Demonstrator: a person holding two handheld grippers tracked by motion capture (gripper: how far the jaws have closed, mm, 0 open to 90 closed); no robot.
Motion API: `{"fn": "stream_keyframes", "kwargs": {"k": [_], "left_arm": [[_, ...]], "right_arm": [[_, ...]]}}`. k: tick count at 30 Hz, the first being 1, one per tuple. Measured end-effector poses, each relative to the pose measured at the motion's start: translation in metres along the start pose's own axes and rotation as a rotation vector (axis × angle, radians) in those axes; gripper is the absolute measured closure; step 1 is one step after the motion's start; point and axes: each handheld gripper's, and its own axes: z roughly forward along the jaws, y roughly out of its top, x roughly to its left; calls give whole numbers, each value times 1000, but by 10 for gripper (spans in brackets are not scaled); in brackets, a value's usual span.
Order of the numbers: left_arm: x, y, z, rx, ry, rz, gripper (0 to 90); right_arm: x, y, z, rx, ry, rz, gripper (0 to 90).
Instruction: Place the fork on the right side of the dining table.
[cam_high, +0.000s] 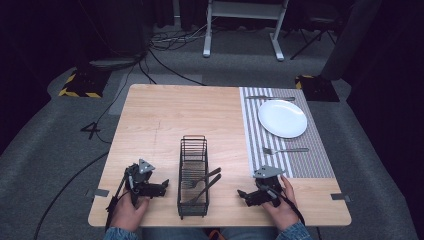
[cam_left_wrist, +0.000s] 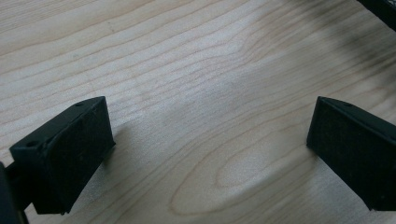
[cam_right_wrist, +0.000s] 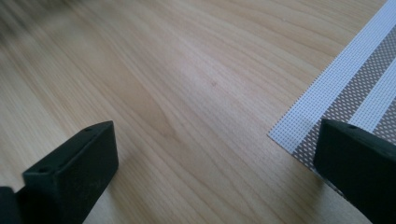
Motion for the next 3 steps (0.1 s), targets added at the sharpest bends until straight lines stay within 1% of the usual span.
{"fn": "stream_keyframes", "kwargs": {"k": [1,3], "left_arm": [[0,0,0,-1,0,2,4],[0,0,0,0,-1,2,4]], "right_arm": [[1,0,0,0,6,-3,0],[1,-1,-1,-1,5,0,0]]}}
